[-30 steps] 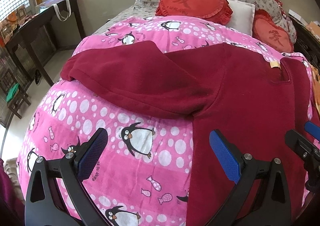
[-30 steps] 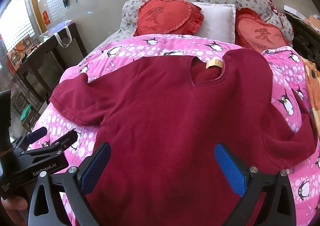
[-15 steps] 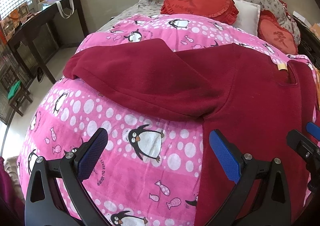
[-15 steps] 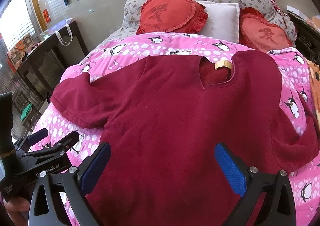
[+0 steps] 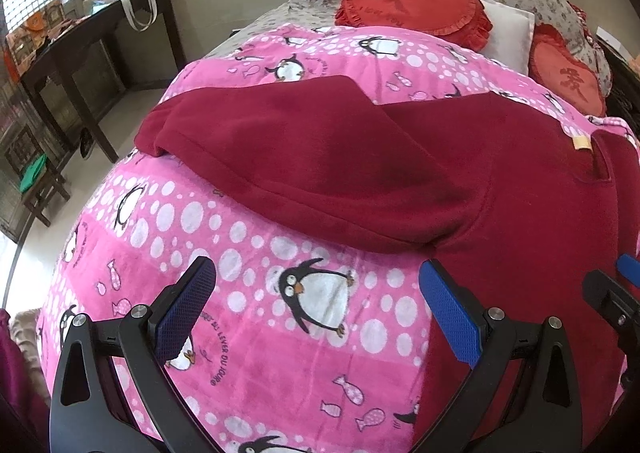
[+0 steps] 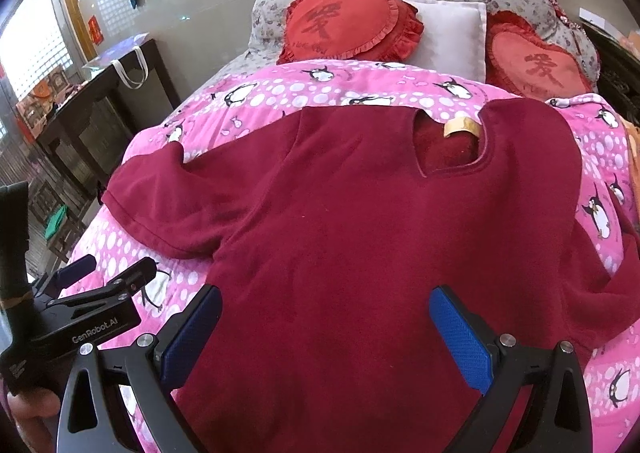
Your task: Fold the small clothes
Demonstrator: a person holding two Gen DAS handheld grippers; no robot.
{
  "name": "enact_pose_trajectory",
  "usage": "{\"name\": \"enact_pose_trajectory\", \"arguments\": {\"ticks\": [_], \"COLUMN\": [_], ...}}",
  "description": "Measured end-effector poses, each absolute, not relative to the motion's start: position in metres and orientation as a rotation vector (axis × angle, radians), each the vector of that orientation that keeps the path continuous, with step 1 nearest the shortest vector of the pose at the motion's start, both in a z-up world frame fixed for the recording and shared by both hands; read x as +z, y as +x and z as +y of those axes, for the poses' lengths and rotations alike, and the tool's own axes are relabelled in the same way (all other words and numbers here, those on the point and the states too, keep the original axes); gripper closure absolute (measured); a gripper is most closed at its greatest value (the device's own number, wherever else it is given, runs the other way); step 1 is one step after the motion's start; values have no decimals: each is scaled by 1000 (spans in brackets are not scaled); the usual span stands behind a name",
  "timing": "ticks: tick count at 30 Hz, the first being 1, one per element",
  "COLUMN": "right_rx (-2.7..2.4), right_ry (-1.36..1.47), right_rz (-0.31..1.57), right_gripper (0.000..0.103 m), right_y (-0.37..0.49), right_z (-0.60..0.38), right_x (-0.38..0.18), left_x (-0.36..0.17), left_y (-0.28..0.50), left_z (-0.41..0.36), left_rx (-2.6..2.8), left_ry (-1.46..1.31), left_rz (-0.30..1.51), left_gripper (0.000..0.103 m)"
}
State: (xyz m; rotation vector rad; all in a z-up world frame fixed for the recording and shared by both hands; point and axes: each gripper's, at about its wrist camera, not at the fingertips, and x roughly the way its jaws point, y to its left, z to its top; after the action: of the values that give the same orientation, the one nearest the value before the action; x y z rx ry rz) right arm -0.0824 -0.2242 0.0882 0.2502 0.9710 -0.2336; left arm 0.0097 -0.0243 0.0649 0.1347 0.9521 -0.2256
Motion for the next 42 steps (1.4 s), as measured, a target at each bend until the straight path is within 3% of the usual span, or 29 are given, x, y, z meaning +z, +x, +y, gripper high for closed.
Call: {"name": "enact_pose_trajectory", "arguments": {"ticks": [18,21,27,29,31,33,34,42], "right_rx": [-197,-193,-192,-193,-195,-195,-194,-244], "right_ry": [250,253,250,253,259,274,280,288], "right_rz": [1011,1021,1040,1047,1052,1050,1048,988], "right_gripper": [0,0,0,0,0,0,0,0], "right_y": [-67,-65,-61,-60,-59,-60,-61,-79], "right_z": [-216,-216,-218,-220,-222,-225,-227,-252], "right_x": [75,71,65,63,61,61,62,82], "left_x": [57,47,27,25,22,24,26,125], "left_y": [137,161,199,207,214,216,216,160], "left_z": [93,110,124,125,127,132,133,93], "left_rx": [-30,-14,-9,-11,-12,-33,-49,-248], "left_ry": [-193,-287,-434,-438,-441,-481,-494,-328], "left_rz": [1033,1070,1082,1064,1054,1049,1046,874], "left_gripper": [2,17,24,36,63,83,88,90]}}
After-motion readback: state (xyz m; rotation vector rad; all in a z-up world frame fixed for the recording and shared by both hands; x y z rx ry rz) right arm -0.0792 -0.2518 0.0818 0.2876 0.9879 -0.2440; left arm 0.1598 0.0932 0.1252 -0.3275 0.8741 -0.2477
